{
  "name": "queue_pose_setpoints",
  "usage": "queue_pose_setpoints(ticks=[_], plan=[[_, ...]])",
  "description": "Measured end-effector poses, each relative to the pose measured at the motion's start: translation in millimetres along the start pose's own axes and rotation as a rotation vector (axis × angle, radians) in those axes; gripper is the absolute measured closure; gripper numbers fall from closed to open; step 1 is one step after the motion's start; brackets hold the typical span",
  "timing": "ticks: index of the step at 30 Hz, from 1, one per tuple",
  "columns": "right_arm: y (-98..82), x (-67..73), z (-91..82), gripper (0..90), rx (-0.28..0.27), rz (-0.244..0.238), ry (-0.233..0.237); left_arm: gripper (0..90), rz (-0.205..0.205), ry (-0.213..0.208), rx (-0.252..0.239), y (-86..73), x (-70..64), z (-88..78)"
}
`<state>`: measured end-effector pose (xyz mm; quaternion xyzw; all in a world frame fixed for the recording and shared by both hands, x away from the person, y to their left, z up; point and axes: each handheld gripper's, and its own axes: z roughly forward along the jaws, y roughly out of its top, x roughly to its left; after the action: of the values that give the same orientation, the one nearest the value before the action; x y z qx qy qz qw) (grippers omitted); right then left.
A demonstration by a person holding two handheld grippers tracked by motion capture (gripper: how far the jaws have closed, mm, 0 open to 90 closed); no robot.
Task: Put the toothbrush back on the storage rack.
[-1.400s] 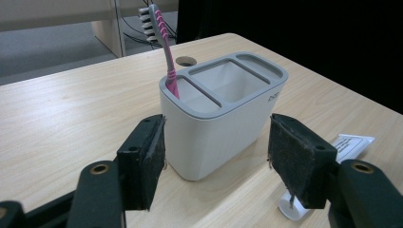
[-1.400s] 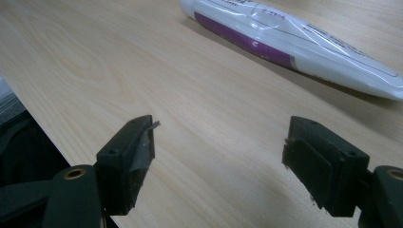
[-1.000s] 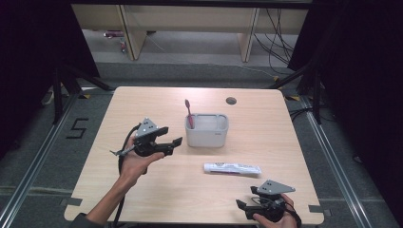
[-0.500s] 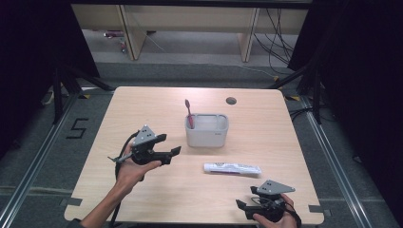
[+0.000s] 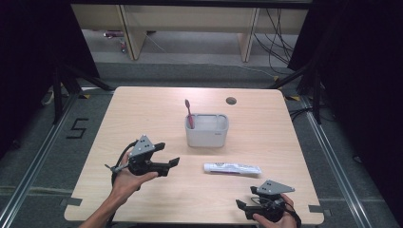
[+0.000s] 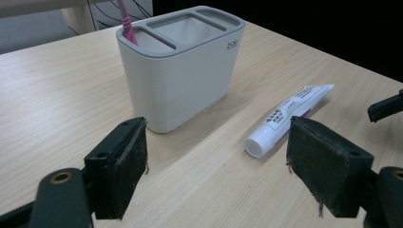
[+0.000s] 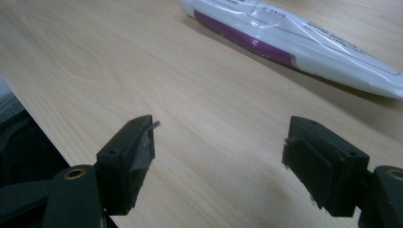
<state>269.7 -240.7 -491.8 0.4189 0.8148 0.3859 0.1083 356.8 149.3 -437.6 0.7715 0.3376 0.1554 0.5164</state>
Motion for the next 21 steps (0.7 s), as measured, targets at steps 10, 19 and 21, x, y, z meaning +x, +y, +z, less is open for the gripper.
queue_pose_setpoints(ticks=[10, 19, 21], plan=[[0.7, -0.9, 0.1, 25.8, -0.004, -0.024, -0.005, 19.9, 0.006, -0.022, 0.011, -18.2, -7.2, -9.2], [0.6, -1.9, 1.5, 25.8, -0.013, -0.031, 0.006, 18.4, 0.012, -0.023, 0.025, -32.2, -9.0, -17.5], [0.3, 0.0, 0.8, 25.8, -0.003, 0.001, 0.003, 18.4, 0.011, -0.03, 0.023, -35.3, -8.8, -19.6]])
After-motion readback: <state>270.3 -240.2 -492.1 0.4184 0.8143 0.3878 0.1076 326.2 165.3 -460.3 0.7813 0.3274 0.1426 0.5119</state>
